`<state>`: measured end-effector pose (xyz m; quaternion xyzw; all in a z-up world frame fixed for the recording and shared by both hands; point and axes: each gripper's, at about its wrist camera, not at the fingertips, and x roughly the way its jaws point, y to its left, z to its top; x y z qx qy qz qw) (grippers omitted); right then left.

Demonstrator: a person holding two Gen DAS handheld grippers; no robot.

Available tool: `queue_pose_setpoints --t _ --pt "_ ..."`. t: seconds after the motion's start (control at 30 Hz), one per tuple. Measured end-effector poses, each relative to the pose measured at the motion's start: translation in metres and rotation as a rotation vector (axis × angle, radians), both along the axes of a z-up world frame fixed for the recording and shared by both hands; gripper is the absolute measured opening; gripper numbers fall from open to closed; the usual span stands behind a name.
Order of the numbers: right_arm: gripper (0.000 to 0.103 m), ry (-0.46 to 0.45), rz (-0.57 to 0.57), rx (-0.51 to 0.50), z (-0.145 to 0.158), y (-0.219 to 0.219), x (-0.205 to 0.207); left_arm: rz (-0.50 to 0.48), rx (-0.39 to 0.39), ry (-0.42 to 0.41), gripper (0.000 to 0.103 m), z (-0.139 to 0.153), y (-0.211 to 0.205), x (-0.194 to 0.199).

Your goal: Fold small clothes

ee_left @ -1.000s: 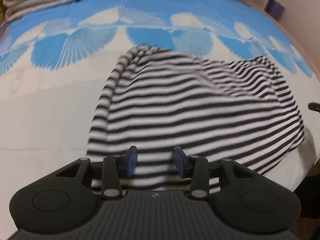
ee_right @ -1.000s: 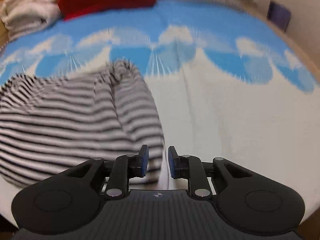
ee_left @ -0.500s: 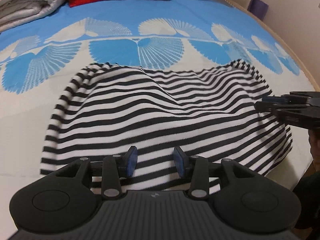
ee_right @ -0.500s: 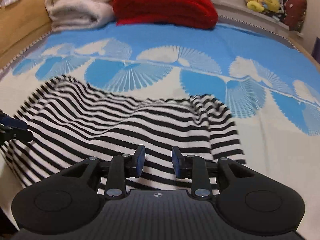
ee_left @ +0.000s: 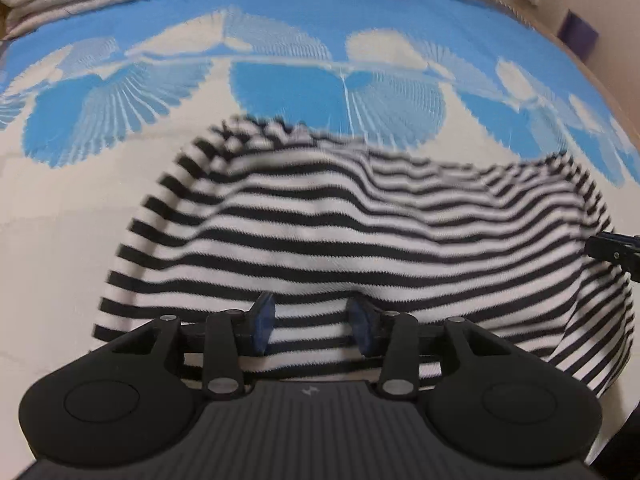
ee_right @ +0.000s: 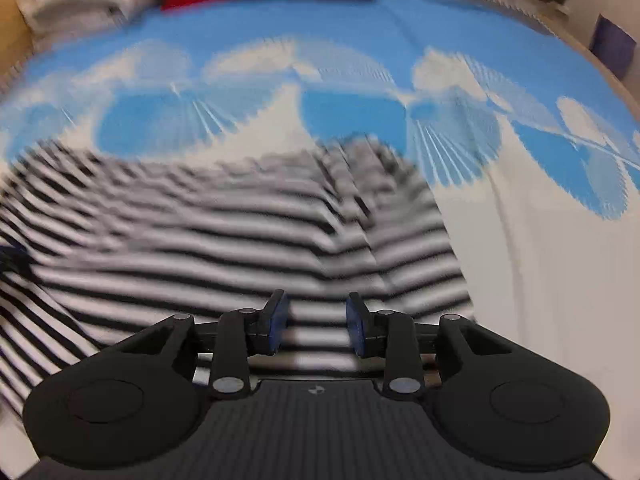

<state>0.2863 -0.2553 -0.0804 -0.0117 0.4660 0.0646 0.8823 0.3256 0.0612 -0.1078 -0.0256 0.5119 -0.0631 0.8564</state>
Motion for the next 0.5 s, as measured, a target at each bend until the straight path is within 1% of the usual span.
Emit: queue_pose_setpoints --t 0.07,0.1,0.17,0.2,0.27,0.33,0.37,0.43,0.47,0.5 --pt "0.035 -0.063 0.053 0.09 0.014 0.005 -0.007 0.019 -0.024 -0.048 0.046 0.014 0.003 -0.006" --pt "0.036 -0.079 0.092 0.134 0.018 0.01 -0.01 0.024 -0.036 -0.064 0.046 0.019 0.005 -0.009" --pt "0.039 -0.074 0.175 0.209 0.021 0.023 -0.012 0.037 -0.04 -0.085 0.046 0.026 0.008 -0.015" --pt "0.039 -0.061 0.214 0.233 0.02 0.03 -0.012 0.043 -0.035 -0.093 0.046 0.029 0.011 -0.018" --pt "0.039 -0.022 0.294 0.252 0.014 0.049 -0.012 0.046 -0.029 -0.108 0.046 0.034 0.015 -0.024" --pt "0.039 0.003 0.336 0.197 0.005 0.068 -0.011 0.05 -0.029 -0.129 0.046 0.04 0.019 -0.034" --pt "0.039 0.019 0.342 0.15 -0.003 0.077 -0.009 0.053 -0.031 -0.142 0.046 0.043 0.022 -0.039" --pt "0.039 0.061 0.324 0.057 -0.019 0.087 -0.003 0.059 -0.032 -0.171 0.046 0.051 0.028 -0.05" --pt "0.039 0.074 0.315 0.037 -0.024 0.088 -0.001 0.058 -0.022 -0.195 0.046 0.055 0.029 -0.057" --pt "0.039 0.075 0.31 0.03 -0.027 0.09 -0.001 0.052 0.005 -0.231 0.046 0.061 0.029 -0.064"
